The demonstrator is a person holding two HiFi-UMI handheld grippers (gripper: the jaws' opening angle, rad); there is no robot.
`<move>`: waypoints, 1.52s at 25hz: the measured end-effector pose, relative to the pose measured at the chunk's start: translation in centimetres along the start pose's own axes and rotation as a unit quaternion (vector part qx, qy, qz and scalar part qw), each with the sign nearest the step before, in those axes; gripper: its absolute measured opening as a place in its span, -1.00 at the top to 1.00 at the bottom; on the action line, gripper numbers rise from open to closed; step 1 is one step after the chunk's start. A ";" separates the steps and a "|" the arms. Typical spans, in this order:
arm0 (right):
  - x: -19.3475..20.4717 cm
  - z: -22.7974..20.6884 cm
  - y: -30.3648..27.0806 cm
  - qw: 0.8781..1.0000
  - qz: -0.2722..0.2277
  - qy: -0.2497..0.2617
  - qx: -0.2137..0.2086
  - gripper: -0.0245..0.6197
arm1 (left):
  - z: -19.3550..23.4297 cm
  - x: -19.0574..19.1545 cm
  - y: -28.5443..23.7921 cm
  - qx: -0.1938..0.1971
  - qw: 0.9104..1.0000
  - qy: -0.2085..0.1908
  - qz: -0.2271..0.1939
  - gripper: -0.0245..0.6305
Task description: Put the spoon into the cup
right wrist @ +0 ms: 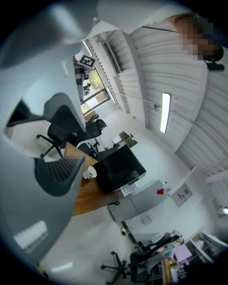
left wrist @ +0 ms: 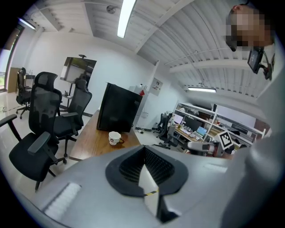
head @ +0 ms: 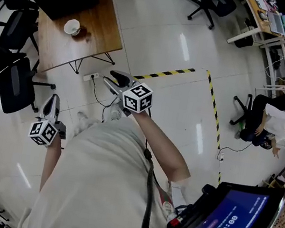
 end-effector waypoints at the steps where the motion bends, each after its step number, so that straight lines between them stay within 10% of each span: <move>1: 0.0 -0.2 -0.1 1.000 -0.001 -0.004 0.006 0.42 | 0.2 -0.3 0.0 0.002 1.000 -0.002 -0.002 1.00; 38: -1.7 -0.7 -6.6 0.994 -0.041 -0.022 0.099 0.48 | 11.3 -4.6 -0.5 -0.018 0.999 0.032 0.019 1.00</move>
Point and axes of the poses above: the fingertips, and each gripper's own axes: y backward along the fingers, z to its left, x out of its underside, the point moved 2 cm from there along y, backward along the fingers, and after that the axes turned 7 degrees about -x, right-handed, at the moved point
